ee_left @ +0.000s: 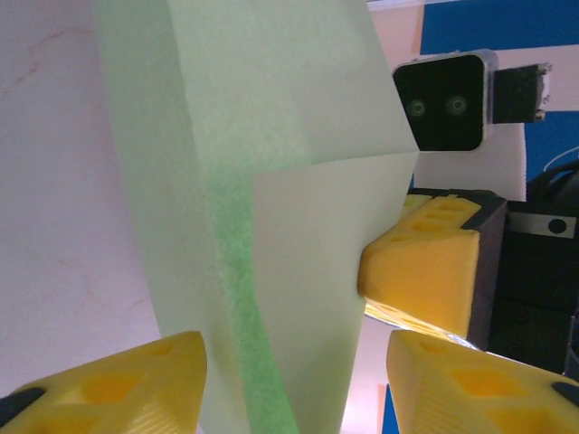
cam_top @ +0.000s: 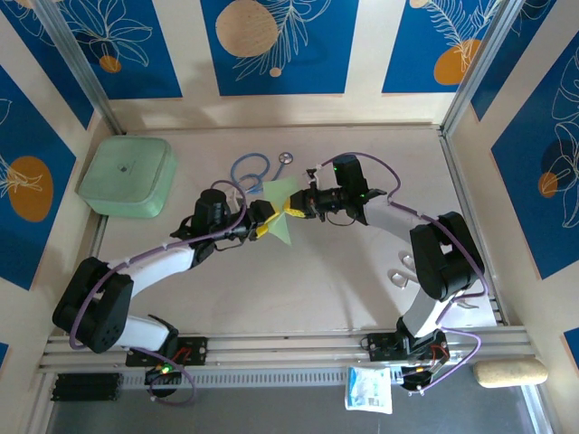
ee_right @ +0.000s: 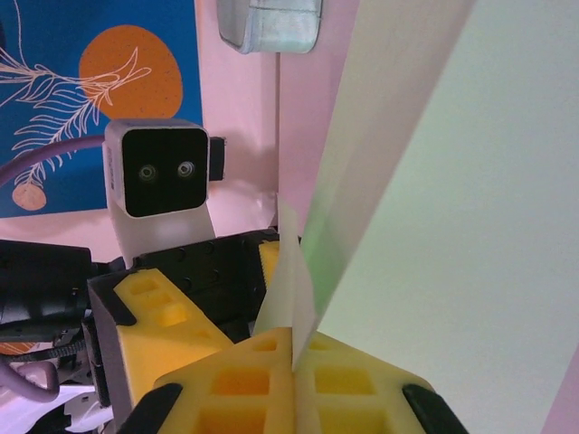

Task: Fold a paper plane with a square sheet of paper (pick it up from the middle)
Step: Turn over the paper at the center of the table.

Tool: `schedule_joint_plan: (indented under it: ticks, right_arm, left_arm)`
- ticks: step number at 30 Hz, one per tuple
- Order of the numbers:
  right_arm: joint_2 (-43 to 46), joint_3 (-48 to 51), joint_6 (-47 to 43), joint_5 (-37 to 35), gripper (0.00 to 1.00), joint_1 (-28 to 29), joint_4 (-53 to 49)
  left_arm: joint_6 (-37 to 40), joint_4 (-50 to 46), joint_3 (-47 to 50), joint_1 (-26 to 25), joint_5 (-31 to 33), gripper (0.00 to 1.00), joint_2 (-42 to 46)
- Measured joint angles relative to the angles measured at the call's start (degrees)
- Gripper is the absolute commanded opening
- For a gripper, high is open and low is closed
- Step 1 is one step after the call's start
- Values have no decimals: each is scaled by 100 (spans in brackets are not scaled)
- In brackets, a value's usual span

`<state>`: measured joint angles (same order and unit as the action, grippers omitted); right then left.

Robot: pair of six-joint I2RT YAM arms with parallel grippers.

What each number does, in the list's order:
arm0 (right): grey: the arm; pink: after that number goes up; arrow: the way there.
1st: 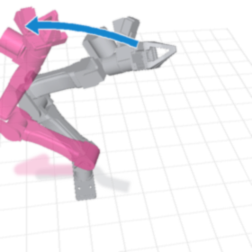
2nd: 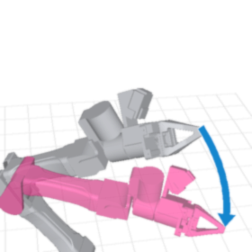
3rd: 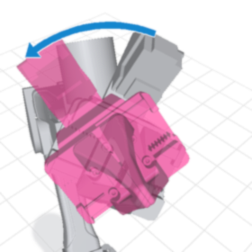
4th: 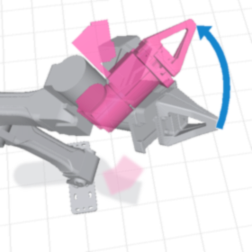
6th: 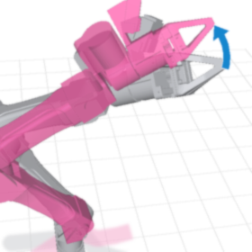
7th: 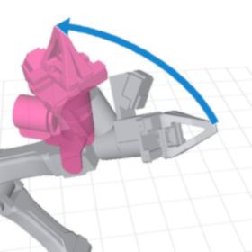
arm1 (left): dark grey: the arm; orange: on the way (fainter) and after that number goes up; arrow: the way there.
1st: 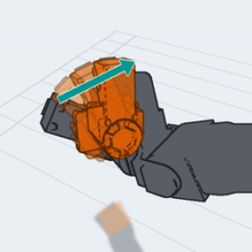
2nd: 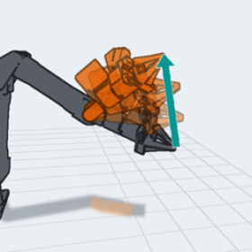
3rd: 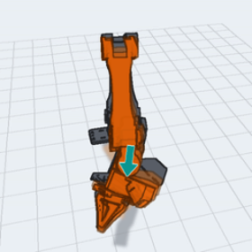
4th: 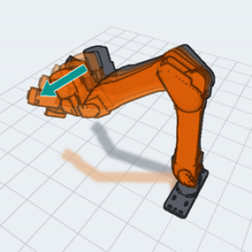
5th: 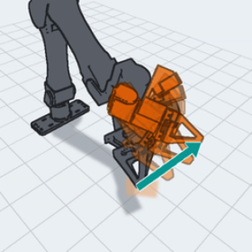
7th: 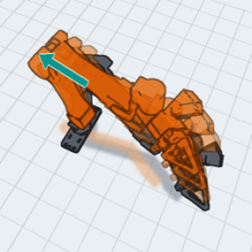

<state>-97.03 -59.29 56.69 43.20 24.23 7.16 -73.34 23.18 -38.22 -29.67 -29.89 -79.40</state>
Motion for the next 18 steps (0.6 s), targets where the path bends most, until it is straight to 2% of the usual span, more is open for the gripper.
schedule_joint_plan:
  ticks: [8, 18]
  right_arm:
    - [-7, 7, 44, 37, 7, -26, 98]
    - [-70, 96, 81, 35, 9, -37, 140]
  left_arm:
    - [-24, 197, 2, 0, -7, 35, -61]
    - [-118, 400, 48, 4, 59, 23, -61]
